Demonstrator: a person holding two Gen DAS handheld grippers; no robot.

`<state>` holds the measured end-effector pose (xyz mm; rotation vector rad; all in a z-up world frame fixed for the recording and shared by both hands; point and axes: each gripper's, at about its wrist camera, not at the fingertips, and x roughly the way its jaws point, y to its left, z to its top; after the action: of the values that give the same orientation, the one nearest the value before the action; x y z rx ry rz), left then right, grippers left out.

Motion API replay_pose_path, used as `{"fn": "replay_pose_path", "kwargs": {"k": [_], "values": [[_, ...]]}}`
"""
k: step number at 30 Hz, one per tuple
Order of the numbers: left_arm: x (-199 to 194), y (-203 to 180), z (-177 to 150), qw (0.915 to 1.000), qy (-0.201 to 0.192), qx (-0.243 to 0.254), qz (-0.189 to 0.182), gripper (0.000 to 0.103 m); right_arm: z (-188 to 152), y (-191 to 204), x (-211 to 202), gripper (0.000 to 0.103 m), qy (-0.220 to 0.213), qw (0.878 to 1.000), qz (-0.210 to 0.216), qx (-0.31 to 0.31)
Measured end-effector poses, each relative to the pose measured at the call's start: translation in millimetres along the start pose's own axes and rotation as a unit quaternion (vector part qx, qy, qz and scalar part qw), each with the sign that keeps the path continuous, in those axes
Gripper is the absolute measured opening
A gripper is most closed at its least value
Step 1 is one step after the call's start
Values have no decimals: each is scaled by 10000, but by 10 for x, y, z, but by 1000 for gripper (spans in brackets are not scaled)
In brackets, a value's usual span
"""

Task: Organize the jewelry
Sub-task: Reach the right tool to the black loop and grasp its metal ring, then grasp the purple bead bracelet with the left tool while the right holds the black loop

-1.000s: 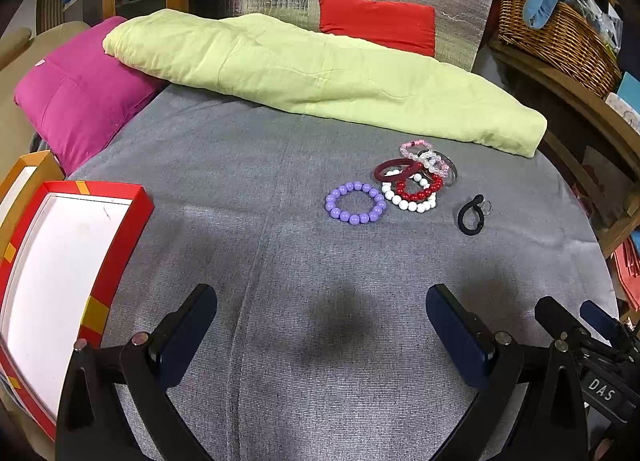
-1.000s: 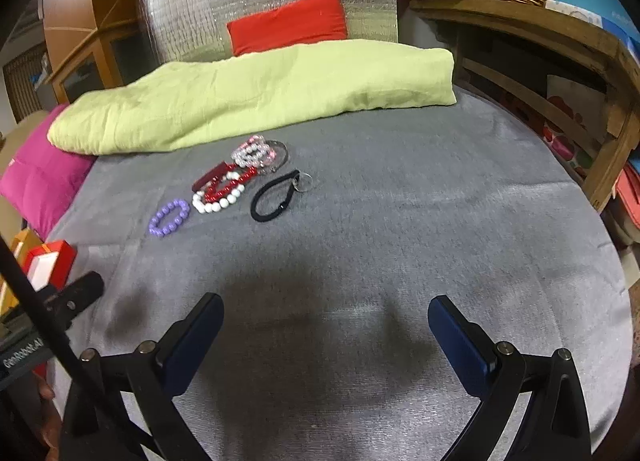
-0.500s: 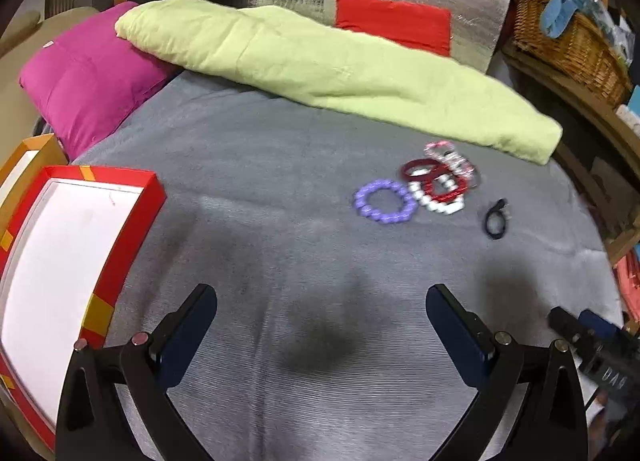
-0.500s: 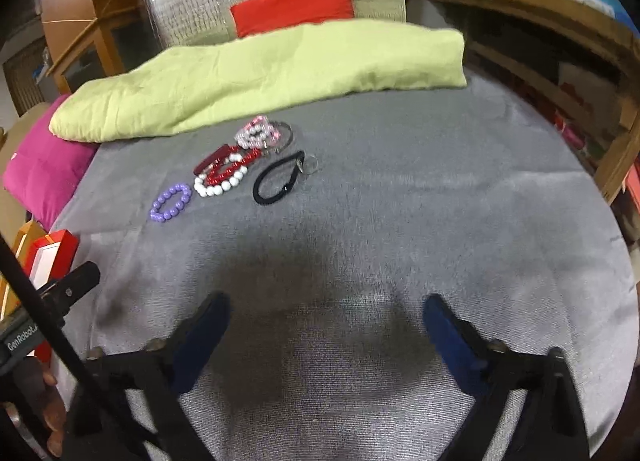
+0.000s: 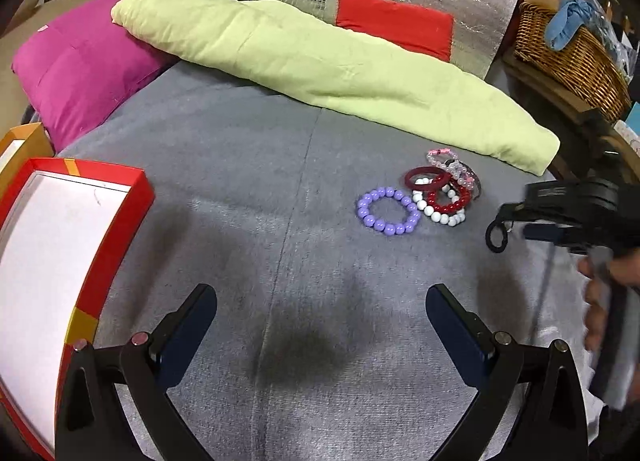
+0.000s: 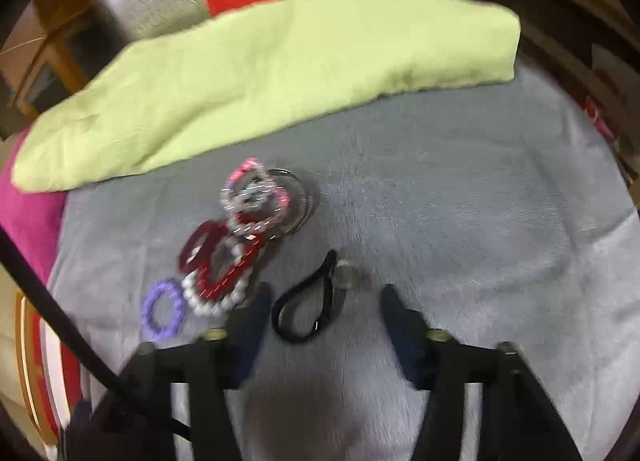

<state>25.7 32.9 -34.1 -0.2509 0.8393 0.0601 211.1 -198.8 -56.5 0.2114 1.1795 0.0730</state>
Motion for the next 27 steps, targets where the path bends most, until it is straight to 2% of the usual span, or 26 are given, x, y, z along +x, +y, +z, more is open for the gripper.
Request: {"fn": "replay_pose_path", "kwargs": {"k": [2, 3, 4, 6, 7, 12, 19, 23, 27], "values": [[-3, -9, 6, 10000, -13, 24, -16, 103, 44, 3, 159, 38, 194, 9997, -118, 66], [-5, -20, 7, 10000, -19, 47, -21, 103, 51, 11, 178, 27, 176, 9996, -201, 42], [-2, -35, 8, 10000, -20, 77, -23, 103, 55, 19, 175, 22, 122, 9995, -277, 0], [5, -55, 5, 9999, -31, 116, -17, 103, 29, 10, 124, 9, 43, 9998, -184, -38], [6, -61, 2, 9999, -33, 128, -9, 103, -13, -2, 62, 6, -53, 9998, -165, -95], [10, -66, -16, 9999, -37, 148, 44, 103, -371, -177, -252, 6, -441, 9984, -8, -366], [48, 5, -34, 9999, -65, -32, 86, 103, -962, -454, -571, 5, -753, 9950, 561, -353], [126, -24, 77, 9998, 145, -82, -50, 103, -1035, -502, -532, 5, -938, 9914, 856, -320], [300, -174, 304, 9996, 239, 73, 114, 101, -954, -502, -608, 5, -1106, 9866, 1150, -351]]}}
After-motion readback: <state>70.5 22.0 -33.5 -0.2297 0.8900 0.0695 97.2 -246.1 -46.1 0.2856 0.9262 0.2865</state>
